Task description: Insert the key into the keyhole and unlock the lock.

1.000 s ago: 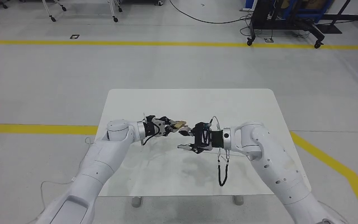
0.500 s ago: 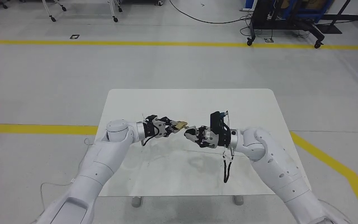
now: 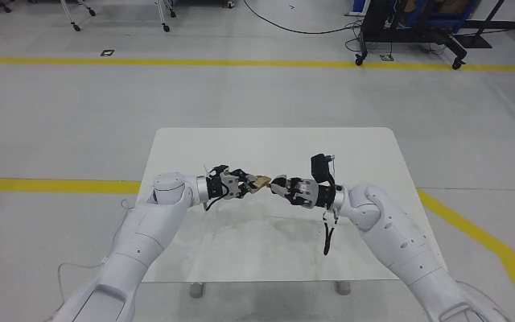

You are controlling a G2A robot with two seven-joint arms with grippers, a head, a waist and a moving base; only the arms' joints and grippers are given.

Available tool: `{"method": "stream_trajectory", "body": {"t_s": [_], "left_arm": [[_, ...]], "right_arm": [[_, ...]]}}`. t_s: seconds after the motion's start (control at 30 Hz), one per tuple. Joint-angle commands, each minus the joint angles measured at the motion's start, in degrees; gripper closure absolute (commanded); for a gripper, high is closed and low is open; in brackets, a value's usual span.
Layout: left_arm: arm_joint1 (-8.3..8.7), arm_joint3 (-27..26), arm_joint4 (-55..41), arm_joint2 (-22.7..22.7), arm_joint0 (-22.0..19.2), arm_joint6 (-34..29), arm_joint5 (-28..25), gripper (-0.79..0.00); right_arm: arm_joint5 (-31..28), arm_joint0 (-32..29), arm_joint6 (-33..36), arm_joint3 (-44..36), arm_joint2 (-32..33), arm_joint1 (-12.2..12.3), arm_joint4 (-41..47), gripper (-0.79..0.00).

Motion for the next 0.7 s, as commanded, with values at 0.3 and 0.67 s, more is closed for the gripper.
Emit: {"method": "stream_trajectory", "body": {"t_s": [0.3,0.67], "left_arm": [[0.12,-0.58,-0.13,-0.59,0.46,0.70,-1.50,0.000],[0.29,-1.73,-1.16,-1.51,1.26,0.11,-2.94,0.000]], "right_arm": [[0.00,0.79,-3.55,1.91,-3.97,-0.68,6.23,0.000],[0.00,0.88,-10.26,1.15,-6.55,0.10,8.95,0.000]]}}
